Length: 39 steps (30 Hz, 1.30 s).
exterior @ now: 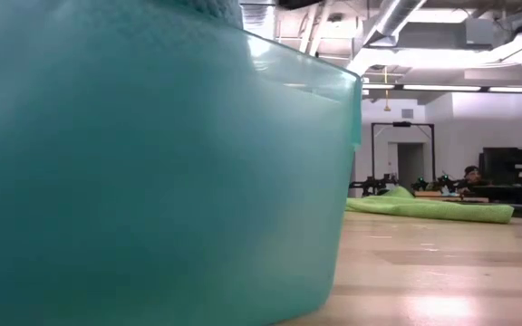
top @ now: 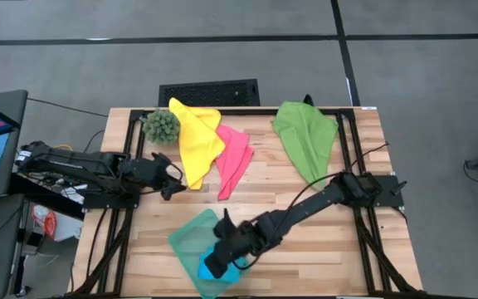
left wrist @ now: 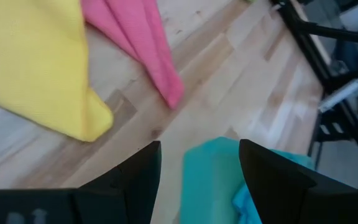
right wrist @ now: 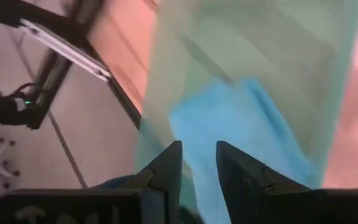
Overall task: Fold microfiber towels
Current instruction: Put the folded blue microfiber towel into the bin
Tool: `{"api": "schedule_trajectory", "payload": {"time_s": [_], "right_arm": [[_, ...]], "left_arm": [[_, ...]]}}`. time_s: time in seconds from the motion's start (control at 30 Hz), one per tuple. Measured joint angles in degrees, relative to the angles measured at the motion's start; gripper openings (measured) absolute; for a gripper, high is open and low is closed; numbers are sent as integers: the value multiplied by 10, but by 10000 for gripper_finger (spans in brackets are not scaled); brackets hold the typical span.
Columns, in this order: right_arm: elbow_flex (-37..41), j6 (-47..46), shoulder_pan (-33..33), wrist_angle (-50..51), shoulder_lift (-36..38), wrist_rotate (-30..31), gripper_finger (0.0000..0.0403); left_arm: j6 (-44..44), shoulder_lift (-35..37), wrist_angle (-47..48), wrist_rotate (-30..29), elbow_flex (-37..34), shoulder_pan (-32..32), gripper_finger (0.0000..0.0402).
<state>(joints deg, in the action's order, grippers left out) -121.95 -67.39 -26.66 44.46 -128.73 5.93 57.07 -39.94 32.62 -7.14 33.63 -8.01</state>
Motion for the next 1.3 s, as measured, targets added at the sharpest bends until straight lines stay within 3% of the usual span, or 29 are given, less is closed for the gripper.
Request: {"api": "schedule_trajectory", "payload": {"time_s": [0.2,0.37,0.67,0.77,1.1,1.3], "right_arm": [[0,150,28,-67,-13,-16,123],[0,223,34,-68,-28,-31,110],[-2,326,26,-62,-53,-68,10],[-19,350,23,-78,-68,-67,13],[-132,483,13,27,-160,-75,6],[-125,572,7,65,-170,-79,3]], "left_arm": [[3,41,2,19,0,0,209],[16,63,8,19,0,0,209],[36,65,50,18,0,0,209],[41,61,54,14,0,0,209],[64,58,58,18,0,0,209],[71,58,58,14,0,0,209]]}}
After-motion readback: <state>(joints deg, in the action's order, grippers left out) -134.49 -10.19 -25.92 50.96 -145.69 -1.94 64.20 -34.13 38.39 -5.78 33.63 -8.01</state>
